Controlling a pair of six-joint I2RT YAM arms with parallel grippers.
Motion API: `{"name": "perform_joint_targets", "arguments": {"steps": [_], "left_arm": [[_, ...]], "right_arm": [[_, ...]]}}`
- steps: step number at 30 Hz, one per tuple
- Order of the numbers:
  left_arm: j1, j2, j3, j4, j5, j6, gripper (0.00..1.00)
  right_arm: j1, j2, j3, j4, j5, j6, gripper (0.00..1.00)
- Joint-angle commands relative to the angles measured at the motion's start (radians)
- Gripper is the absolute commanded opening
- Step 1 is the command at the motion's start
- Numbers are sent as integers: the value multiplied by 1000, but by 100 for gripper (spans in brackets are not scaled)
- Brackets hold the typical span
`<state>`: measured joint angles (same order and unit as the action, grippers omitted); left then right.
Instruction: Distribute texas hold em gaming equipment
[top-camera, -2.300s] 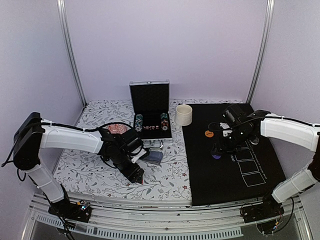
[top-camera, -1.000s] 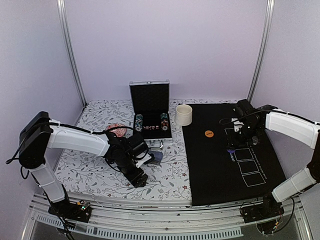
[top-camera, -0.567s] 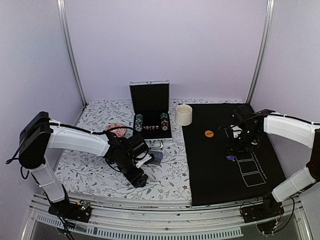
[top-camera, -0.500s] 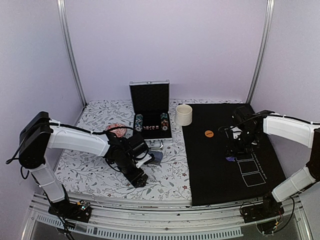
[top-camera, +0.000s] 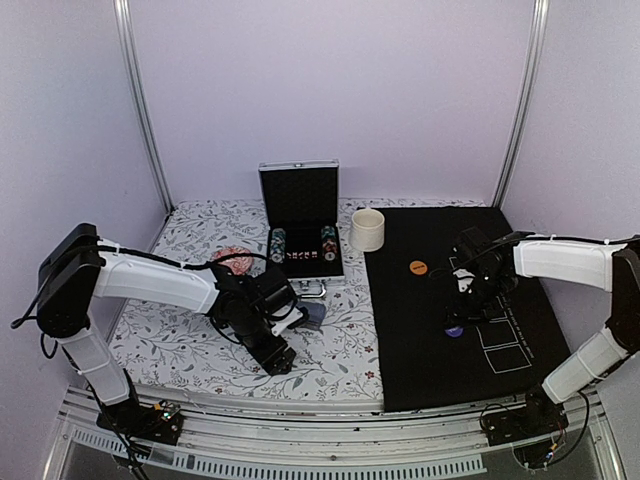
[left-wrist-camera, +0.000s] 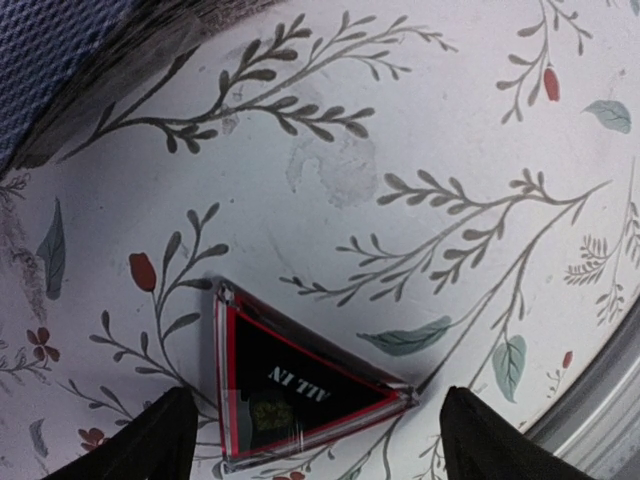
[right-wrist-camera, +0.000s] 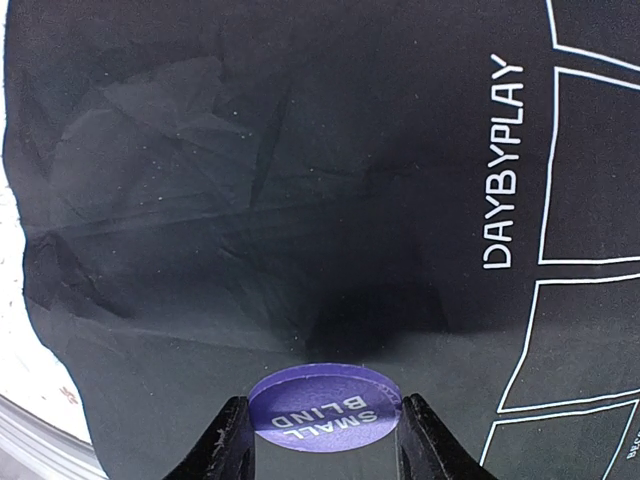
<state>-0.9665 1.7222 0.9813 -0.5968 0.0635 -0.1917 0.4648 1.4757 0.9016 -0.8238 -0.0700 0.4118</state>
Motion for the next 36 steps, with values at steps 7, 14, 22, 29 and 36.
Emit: {"name": "perform_joint_targets", "arguments": {"steps": [7, 14, 22, 29, 36], "left_arm": [[-14, -28, -22, 9, -1, -13, 87], [-15, -27, -30, 17, 1, -4, 87], [-14, -25, -26, 19, 2, -3, 86], [-14, -41, -34, 17, 3, -12, 87], [-14, -41, -38, 16, 0, -15, 86]], "right_arm": [[23, 38, 15, 10, 3, 13, 23], [70, 47, 7, -30, 5, 39, 23], [109, 54, -21, -18, -15, 69, 23], [139, 85, -12, -4, -22, 75, 23], [155, 122, -1, -9, 9, 77, 29]]}}
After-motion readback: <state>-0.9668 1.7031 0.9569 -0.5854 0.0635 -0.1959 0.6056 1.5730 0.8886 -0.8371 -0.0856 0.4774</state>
